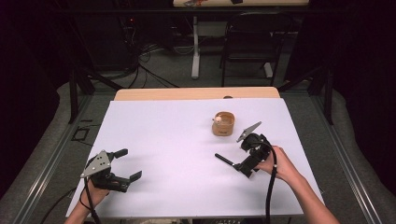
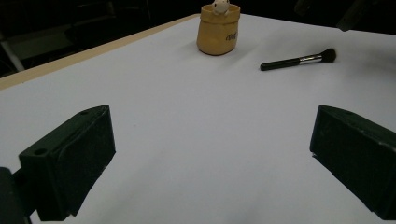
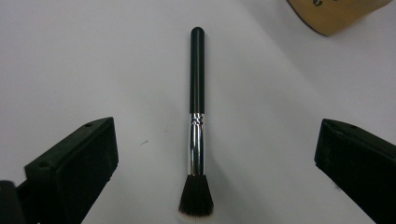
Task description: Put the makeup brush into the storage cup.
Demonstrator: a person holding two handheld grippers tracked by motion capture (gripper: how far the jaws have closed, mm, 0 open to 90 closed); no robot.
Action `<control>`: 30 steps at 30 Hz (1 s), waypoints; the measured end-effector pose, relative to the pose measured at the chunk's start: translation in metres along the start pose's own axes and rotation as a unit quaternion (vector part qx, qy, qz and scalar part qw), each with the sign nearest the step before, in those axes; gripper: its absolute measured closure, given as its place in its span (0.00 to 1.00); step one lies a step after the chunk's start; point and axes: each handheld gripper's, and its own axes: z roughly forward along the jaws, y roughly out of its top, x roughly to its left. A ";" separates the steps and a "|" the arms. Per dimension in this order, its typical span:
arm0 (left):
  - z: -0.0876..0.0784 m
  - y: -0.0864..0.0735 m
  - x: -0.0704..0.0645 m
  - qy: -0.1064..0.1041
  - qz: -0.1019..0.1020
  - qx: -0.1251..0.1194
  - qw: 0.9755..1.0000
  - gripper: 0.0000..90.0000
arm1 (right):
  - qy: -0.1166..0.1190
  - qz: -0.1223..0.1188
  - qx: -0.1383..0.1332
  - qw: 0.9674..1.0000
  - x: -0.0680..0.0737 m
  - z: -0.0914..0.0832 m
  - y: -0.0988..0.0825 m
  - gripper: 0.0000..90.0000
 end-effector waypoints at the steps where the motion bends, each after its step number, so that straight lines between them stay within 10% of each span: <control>1: 0.000 0.000 0.000 0.003 0.000 0.000 1.000 0.00 | 0.000 0.000 0.008 1.000 0.000 0.003 0.001 0.00; 17: 0.000 0.000 -0.001 0.003 -0.002 0.000 1.000 0.00 | -0.001 -0.019 0.076 0.997 0.002 0.020 0.008 0.05; 25: 0.001 0.000 -0.001 0.003 -0.002 0.001 1.000 0.00 | -0.009 -0.024 0.092 0.995 0.003 0.026 0.009 0.21; 27: 0.001 0.000 -0.001 0.003 -0.002 0.001 1.000 0.00 | -0.013 -0.021 0.061 0.998 0.003 0.031 0.006 0.27; 30: 0.001 0.000 -0.001 0.003 -0.002 0.001 1.000 0.00 | -0.011 -0.025 0.106 0.994 0.003 0.029 0.008 0.35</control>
